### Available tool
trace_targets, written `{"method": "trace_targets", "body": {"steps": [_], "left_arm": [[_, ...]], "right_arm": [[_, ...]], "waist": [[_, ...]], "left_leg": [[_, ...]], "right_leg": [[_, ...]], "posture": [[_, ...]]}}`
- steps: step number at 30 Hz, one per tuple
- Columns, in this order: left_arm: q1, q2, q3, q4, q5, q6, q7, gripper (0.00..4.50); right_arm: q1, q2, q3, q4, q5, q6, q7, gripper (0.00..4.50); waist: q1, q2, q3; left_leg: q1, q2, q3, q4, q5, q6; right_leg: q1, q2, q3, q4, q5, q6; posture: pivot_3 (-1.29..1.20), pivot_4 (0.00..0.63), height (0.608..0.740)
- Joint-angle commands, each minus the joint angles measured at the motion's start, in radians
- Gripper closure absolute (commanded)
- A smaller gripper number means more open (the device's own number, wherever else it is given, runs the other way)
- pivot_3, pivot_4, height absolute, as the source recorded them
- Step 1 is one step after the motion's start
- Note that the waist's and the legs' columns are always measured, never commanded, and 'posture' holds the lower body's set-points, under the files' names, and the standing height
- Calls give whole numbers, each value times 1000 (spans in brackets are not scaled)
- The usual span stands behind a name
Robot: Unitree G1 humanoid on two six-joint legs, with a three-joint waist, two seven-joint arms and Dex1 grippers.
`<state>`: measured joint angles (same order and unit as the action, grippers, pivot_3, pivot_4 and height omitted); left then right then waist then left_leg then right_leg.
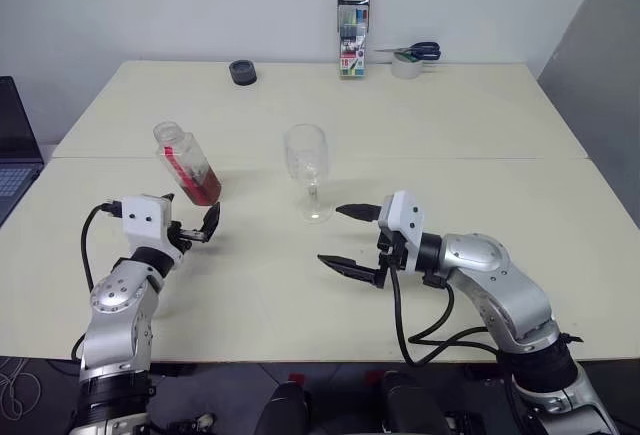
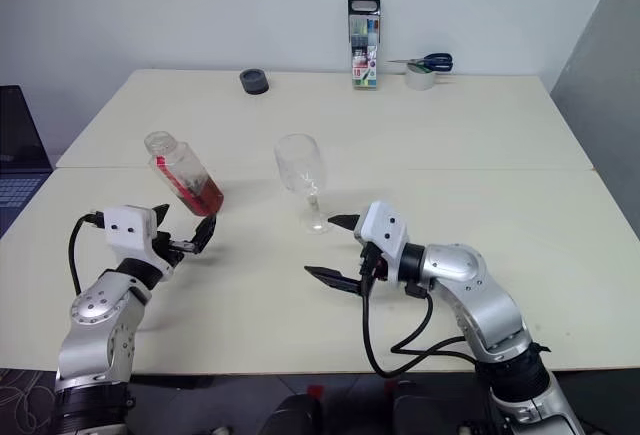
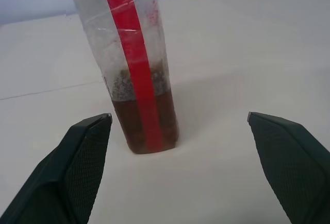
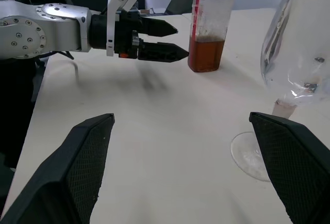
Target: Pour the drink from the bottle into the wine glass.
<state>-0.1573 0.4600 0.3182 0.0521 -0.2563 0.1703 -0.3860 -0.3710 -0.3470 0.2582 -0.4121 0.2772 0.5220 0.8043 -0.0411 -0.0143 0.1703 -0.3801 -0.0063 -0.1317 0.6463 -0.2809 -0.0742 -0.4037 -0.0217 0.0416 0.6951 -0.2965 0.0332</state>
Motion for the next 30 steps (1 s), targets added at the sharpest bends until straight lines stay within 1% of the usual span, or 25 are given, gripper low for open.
{"method": "trace_targets", "body": {"steps": [1, 6, 21, 30], "left_arm": [[-18, 20, 21, -4, -6, 1, 5, 0], [-12, 9, 19, -20, -14, 15, 15, 0], [-29, 10, 18, 54, -9, -33, 7, 0], [-74, 17, 16, 80, -7, -26, 11, 0]], "right_arm": [[-22, 0, -4, -44, 27, 9, -8, 32], [-22, -8, 1, -49, 36, 9, -10, 32], [-13, -5, 25, -44, 30, -16, 0, 32], [-27, 0, 47, -35, 23, -27, -7, 32]], "waist": [[0, 0, 0], [0, 0, 0], [0, 0, 0], [0, 0, 0]], "left_leg": [[0, 0, 0, 0, 0, 0], [0, 0, 0, 0, 0, 0], [0, 0, 0, 0, 0, 0], [0, 0, 0, 0, 0, 0]], "right_leg": [[0, 0, 0, 0, 0, 0], [0, 0, 0, 0, 0, 0], [0, 0, 0, 0, 0, 0], [0, 0, 0, 0, 0, 0]], "posture": [[0, 150, 740], [0, 150, 740], [0, 150, 740], [0, 150, 740]]}}
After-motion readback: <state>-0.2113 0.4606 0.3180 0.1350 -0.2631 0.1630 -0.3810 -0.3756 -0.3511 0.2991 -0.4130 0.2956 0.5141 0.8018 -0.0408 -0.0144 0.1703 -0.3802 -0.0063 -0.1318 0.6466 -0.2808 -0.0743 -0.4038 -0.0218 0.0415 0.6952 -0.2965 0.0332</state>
